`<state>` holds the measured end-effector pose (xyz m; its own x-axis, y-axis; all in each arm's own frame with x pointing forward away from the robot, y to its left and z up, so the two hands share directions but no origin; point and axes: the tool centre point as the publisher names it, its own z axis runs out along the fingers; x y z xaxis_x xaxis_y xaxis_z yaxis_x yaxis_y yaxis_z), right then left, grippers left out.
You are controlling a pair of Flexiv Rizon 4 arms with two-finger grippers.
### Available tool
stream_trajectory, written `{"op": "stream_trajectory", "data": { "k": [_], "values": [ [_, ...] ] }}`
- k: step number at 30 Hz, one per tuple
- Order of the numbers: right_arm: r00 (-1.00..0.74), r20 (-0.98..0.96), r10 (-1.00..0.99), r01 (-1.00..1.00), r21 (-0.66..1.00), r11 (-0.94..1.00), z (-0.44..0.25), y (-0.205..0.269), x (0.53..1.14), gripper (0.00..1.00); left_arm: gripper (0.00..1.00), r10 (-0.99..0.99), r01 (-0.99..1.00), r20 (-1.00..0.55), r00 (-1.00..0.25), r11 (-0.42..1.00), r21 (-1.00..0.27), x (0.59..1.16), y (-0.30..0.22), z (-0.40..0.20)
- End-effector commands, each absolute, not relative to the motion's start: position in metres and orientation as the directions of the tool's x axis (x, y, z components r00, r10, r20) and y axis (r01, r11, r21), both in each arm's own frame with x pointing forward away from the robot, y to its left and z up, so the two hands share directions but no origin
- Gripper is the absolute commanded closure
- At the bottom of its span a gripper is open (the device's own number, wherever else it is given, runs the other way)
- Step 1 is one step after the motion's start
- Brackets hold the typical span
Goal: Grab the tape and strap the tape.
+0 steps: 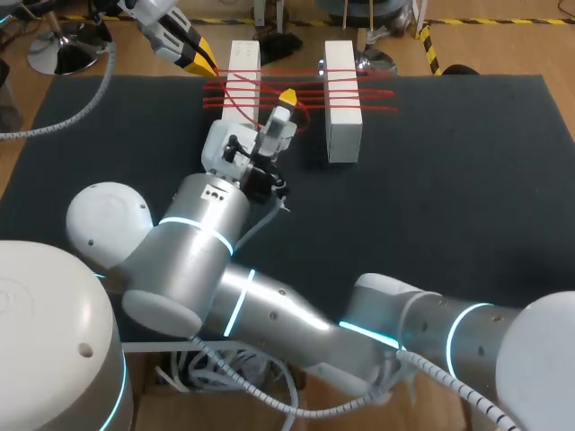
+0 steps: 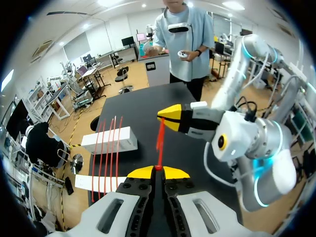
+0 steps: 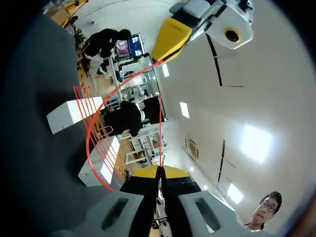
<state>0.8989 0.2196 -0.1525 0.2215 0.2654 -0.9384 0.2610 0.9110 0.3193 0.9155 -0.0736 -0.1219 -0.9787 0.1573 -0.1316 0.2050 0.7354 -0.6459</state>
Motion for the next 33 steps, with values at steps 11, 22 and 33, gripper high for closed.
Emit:
{"op": "stream_trajectory", "data": {
  "k": [11,22,33],
  "values": [
    [0.182,-0.959,0.217,0.222,0.255,0.941,-0.133,0.22,0.889,1.0,1.0,0.16,0.205,-0.128,-0.979,0.737,-0.644,0.916,-0.073,-0.121],
    [0.144,-0.982,0.125,0.253,0.158,0.955,-0.129,0.22,0.898,1.0,1.0,0.16,0.205,-0.128,-0.979,0.737,-0.644,0.916,-0.073,-0.121],
    [0.103,-0.99,0.092,0.234,0.113,0.966,-0.122,0.223,0.898,1.0,1.0,0.16,0.205,-0.128,-0.979,0.737,-0.644,0.916,-0.073,-0.121]
  ]
}}
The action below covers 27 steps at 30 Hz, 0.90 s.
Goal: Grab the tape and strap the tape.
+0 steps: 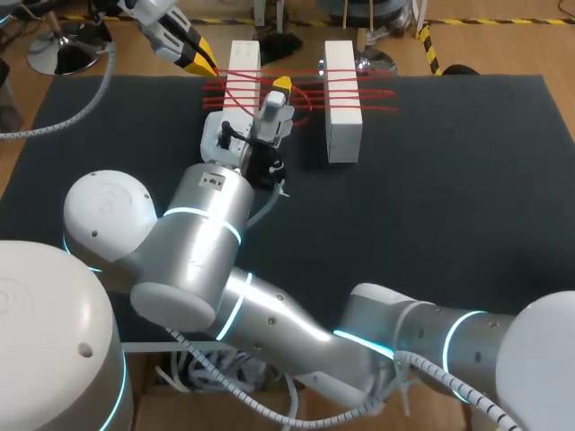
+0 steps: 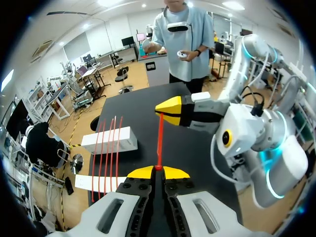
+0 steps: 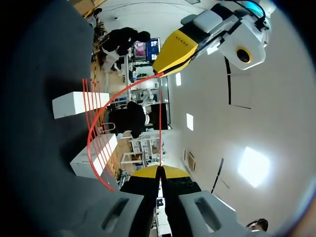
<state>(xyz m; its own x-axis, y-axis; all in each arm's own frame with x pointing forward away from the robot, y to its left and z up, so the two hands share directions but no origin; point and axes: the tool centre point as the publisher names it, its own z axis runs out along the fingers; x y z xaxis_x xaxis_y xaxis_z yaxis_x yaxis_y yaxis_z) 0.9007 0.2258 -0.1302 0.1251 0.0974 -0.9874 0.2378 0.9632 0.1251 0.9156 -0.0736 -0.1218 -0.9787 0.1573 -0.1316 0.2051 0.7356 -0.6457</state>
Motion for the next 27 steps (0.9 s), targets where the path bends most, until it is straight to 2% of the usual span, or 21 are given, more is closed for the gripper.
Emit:
{"op": "stream_trajectory", "data": {
  "k": [1,27],
  "values": [
    [0.104,-0.991,0.088,0.234,0.11,0.966,-0.121,0.223,0.898,1.0,1.0,0.16,0.205,-0.128,-0.979,0.737,-0.644,0.916,-0.073,-0.121],
    [0.078,-0.997,0.027,0.24,0.045,0.97,-0.122,0.238,0.902,1.0,1.0,0.16,0.205,-0.128,-0.979,0.737,-0.644,0.916,-0.073,-0.121]
  ]
}}
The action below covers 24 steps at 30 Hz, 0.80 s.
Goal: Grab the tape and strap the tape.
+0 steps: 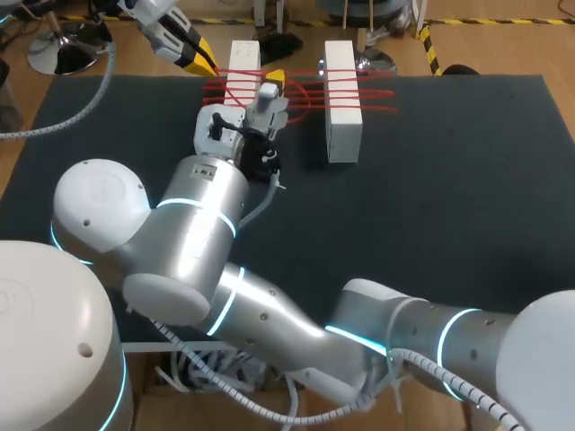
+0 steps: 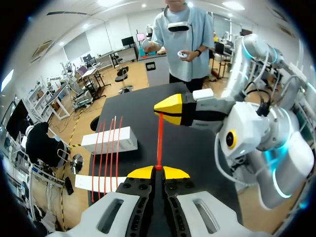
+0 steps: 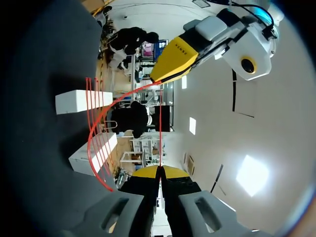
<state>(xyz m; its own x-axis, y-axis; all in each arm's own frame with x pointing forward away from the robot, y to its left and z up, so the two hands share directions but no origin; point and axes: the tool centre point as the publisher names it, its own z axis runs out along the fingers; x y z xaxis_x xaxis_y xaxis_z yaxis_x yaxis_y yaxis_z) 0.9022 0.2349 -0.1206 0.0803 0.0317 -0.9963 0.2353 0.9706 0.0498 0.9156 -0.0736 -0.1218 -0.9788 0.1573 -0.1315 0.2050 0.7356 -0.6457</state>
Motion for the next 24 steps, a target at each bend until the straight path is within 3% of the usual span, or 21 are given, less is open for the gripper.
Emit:
{"op": "stream_trajectory", "data": {
  "k": [1,24],
  "values": [
    [0.078,-0.997,0.026,0.24,0.044,0.97,-0.1219,0.2383,0.9017,1.0,1.0,0.16,0.205,-0.128,-0.979,0.737,-0.644,0.9163,-0.0734,-0.121],
    [0.077,-0.997,0.03,0.248,0.049,0.968,-0.1225,0.2409,0.9043,1.0,1.0,0.16,0.205,-0.128,-0.979,0.737,-0.644,0.9163,-0.0734,-0.121]
  ]
}}
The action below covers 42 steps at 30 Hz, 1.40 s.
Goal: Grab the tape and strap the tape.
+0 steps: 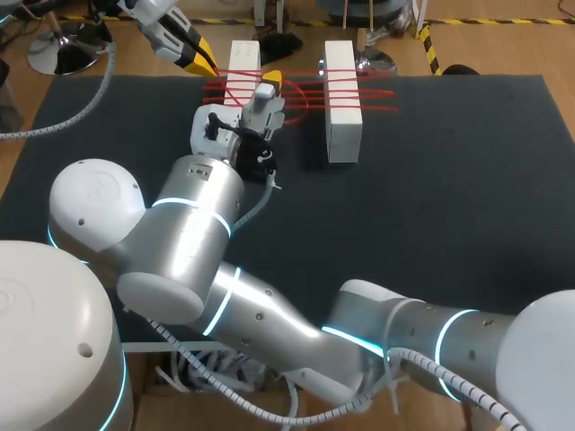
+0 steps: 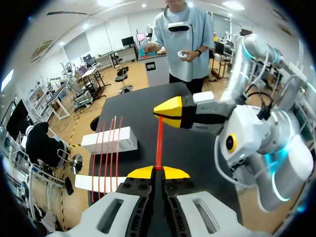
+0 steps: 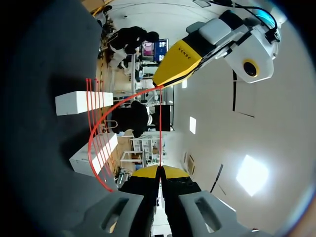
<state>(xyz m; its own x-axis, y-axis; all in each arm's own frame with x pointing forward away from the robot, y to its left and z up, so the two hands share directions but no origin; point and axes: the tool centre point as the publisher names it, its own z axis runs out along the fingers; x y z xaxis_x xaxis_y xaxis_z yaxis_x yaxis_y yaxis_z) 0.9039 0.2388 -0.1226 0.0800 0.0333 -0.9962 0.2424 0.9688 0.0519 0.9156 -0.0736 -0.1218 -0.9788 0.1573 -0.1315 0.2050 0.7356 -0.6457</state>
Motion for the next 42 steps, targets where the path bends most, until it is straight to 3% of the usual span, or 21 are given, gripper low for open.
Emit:
{"op": "stream_trajectory", "data": {
  "k": [1,42],
  "values": [
    [0.077,-0.997,0.03,0.248,0.048,0.968,-0.123,0.241,0.904,1.0,1.0,0.16,0.205,-0.128,-0.979,0.737,-0.644,0.916,-0.073,-0.121],
    [0.072,-0.997,0.021,0.243,0.038,0.969,-0.124,0.264,0.908,1.0,1.0,0.16,0.205,-0.128,-0.979,0.737,-0.644,0.916,-0.073,-0.121]
  ]
}}
